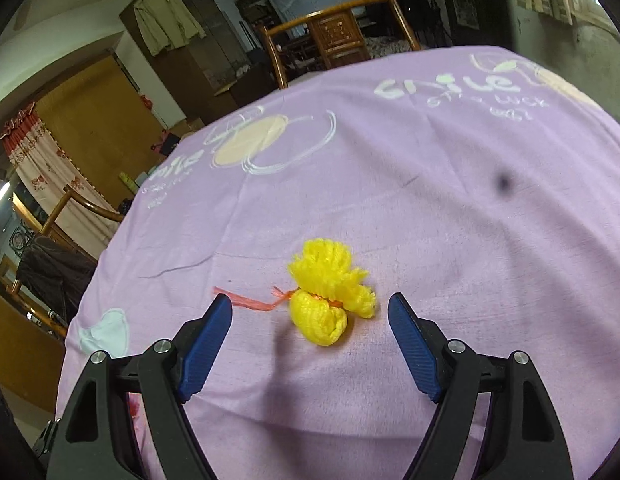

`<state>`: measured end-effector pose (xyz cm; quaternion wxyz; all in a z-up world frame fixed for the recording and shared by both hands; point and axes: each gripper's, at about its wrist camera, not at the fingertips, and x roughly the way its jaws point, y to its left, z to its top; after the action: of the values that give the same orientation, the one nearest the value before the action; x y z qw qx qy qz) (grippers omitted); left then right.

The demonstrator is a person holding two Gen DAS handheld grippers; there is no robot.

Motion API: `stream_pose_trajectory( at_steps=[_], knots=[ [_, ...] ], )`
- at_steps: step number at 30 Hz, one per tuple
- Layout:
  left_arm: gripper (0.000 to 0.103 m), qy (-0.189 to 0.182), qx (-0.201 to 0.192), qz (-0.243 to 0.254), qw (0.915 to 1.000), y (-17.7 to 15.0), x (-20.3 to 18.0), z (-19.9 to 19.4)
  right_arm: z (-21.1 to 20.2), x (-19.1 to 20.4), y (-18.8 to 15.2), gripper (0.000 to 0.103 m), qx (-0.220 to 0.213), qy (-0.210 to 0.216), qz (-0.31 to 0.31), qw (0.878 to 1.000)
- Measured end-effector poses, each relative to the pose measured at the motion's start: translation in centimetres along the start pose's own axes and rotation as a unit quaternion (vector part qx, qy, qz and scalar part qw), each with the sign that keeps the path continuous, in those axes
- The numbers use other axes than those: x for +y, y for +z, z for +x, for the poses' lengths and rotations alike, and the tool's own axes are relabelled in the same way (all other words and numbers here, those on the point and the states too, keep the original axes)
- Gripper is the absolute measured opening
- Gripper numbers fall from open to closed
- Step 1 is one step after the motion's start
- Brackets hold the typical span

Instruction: Collect trash

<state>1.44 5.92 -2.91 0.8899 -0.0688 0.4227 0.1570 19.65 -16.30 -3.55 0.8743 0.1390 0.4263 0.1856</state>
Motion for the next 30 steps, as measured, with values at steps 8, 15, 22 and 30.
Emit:
stream_pose_trajectory(
  at_steps=[8,15,22,30],
  knots=[
    [0.096,-0.005,0.003,-0.021,0.9998,0.4,0.9,0.3,1.5,-0.9,0.2,0.027,0.014,0.026,0.005,1.000],
    [0.096,-0.017,-0.020,-0.038,0.9989,0.2,1.7,-0.8,-8.5,1.8,-1.4,0.027,-0.096,0.097,-0.038,0.990],
    [0.095,-0.005,-0.024,-0.008,0.9997,-0.1,0.5,-0.9,-9.5,2.0,-5.1,0.028,-0.054,0.117,-0.050,0.990],
    [0.083,-0.037,0.011,-0.037,0.9986,-0.1,1.7,0.6,-9.3,3.6,-6.5,0.029,-0.037,0.095,-0.081,0.992]
  ],
)
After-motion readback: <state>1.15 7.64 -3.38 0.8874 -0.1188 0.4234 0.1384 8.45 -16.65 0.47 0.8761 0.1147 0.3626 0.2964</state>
